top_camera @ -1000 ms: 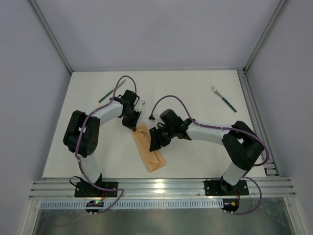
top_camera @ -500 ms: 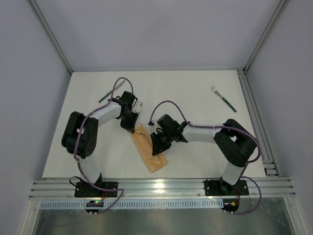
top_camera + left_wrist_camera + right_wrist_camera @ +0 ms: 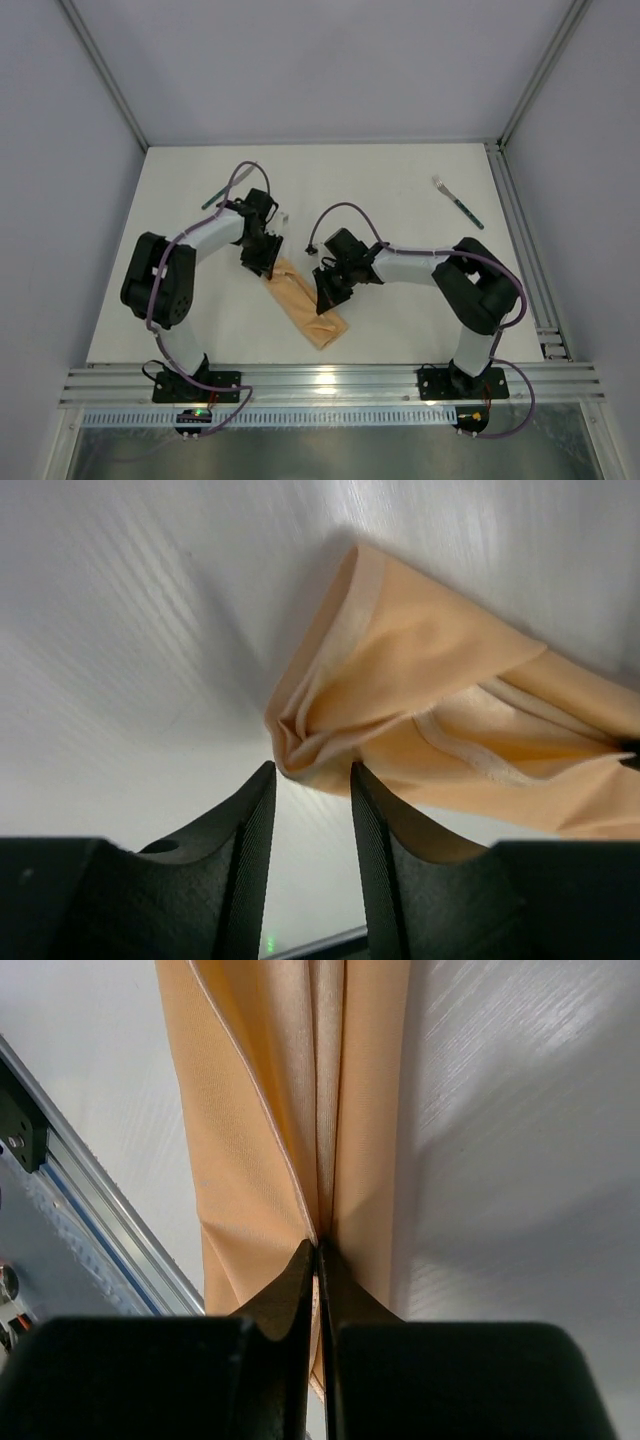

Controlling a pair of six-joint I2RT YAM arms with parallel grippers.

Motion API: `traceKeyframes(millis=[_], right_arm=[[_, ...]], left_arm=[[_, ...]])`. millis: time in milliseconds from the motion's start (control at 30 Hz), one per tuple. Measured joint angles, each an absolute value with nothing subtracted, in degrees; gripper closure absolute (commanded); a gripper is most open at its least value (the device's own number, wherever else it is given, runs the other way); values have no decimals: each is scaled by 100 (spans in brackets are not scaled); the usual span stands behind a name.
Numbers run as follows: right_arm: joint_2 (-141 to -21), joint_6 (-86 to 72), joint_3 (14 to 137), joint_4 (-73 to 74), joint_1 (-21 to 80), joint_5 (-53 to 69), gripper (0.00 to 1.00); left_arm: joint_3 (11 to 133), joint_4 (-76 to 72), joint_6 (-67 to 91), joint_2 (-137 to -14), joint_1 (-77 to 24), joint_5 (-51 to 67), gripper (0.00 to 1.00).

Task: Fold the napkin into a case and place the utensils inside
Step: Smooth out the smaller rectangle-folded napkin at the center of the board.

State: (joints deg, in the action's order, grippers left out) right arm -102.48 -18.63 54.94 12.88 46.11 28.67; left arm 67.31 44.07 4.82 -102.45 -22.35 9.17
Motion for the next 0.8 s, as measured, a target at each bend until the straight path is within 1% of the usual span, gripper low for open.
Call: traceKeyframes(millis=[33, 133, 333, 367, 433, 500, 667, 800], right_arm=[[-10280, -1785, 5566, 1347, 4582, 2904, 96], [-10370, -1555, 5769, 1509, 4471, 3033, 96], [-10709, -1000, 6206, 2003, 4224, 3328, 96], [-10785, -880, 6307, 2117, 4191, 3343, 96], [-10906, -666, 6508, 2366, 4132, 3398, 96], [-11030, -427, 6755, 2630, 4086, 3470, 95], [-11096, -60, 6934, 2961, 3972, 3503, 93], [-11096, 89, 6978, 3216, 3859, 3500, 92]], left_arm=[[6726, 4504, 425, -10178, -2235, 906, 59], [6733, 4801, 217, -9843, -2235, 871, 58], [7085, 5068, -515, -9334, -2235, 803, 62], [7126, 5017, -657, -9330, -2235, 803, 59], [7185, 4925, -880, -9402, -2235, 858, 54], [7334, 4869, -1103, -9631, -2235, 917, 54], [7550, 4379, -1437, -10331, -2235, 954, 51], [7518, 4112, -1599, -10523, -2270, 993, 49]])
